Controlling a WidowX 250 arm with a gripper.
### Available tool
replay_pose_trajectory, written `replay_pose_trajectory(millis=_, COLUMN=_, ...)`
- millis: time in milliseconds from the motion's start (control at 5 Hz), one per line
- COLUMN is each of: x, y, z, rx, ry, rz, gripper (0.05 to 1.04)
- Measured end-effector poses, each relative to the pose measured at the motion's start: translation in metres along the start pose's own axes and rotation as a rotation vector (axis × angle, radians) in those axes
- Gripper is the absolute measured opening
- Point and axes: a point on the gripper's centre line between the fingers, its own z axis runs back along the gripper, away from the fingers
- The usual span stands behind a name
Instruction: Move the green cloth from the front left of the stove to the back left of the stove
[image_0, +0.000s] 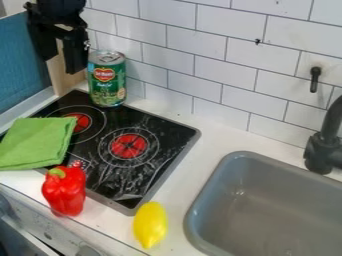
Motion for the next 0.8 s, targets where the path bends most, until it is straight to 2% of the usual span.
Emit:
replay_pose_trajectory(millis=200, x=-0.002, y=-0.001, z=-0.009, rx=-0.014, ry=0.027, rz=0.000, gripper=1.000)
replay_pose_trajectory(millis=400, x=-0.011, y=0.006, z=-0.026, rx=-0.036, ry=0.080, rz=0.039, gripper=1.000)
replay_pose_trajectory(millis=600, x=-0.025, y=0.024, z=-0.040, rx=-0.020, ry=0.130, rz=0.111, gripper=1.000)
replay_pose_trajectory(millis=800, x=-0.032, y=0.029, z=-0.061, rx=-0.034, ry=0.205, rz=0.175, gripper=1.000)
